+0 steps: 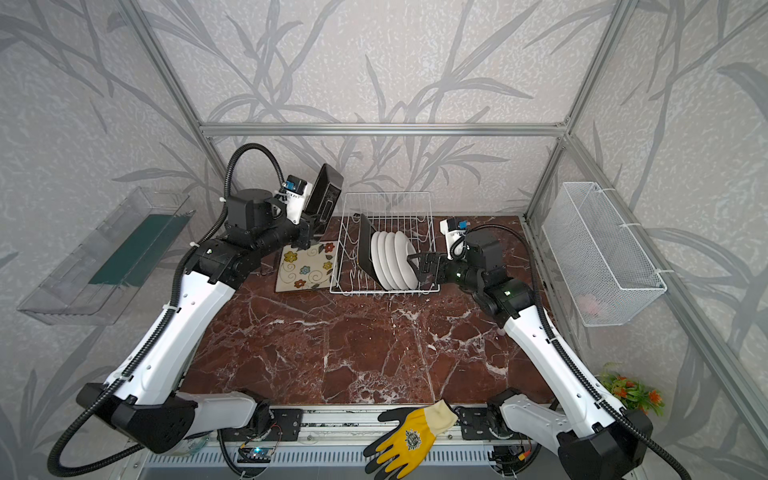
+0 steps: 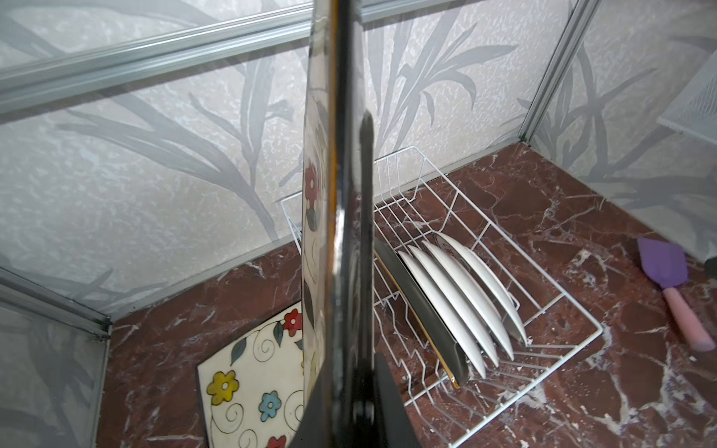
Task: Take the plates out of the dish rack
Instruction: 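Lift the square plate upward out of the rack with the left gripper, then hold the plate above the rack with the left gripper while the right grasps it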
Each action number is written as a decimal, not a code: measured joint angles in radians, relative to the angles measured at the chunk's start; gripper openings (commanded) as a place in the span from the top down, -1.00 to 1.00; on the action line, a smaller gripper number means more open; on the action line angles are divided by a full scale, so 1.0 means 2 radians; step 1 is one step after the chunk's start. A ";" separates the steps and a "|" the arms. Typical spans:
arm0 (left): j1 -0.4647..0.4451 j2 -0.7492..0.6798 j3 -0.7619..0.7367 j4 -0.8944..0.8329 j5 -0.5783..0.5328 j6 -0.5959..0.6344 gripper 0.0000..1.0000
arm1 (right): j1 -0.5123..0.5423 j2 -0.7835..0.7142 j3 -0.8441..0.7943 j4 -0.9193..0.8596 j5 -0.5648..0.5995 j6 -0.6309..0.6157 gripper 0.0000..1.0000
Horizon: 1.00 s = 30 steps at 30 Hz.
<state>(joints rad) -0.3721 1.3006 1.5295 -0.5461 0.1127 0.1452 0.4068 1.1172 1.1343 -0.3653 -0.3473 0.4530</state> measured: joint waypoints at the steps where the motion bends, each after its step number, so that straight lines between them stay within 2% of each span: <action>1: -0.004 -0.002 -0.008 0.004 -0.004 0.012 1.00 | 0.000 0.005 0.006 0.000 -0.002 0.006 -0.98; 8: -0.042 -0.006 -0.051 0.029 -0.035 0.111 1.00 | -0.007 0.052 0.043 0.000 -0.026 0.065 -0.98; 17: -0.078 -0.024 -0.131 0.119 -0.048 0.250 1.00 | -0.027 0.102 0.124 -0.006 -0.048 0.109 -0.97; 24: -0.088 -0.049 -0.181 0.163 -0.035 0.327 1.00 | -0.034 0.136 0.145 0.004 -0.075 0.156 -0.95; 30: -0.096 -0.057 -0.203 0.198 -0.030 0.370 1.00 | -0.034 0.166 0.148 0.013 -0.093 0.192 -0.86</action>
<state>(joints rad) -0.5632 1.1858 1.1229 -0.1493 0.0532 0.8848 0.3389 1.4494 1.4300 -0.3386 -0.5323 0.8360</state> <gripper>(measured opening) 0.137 0.941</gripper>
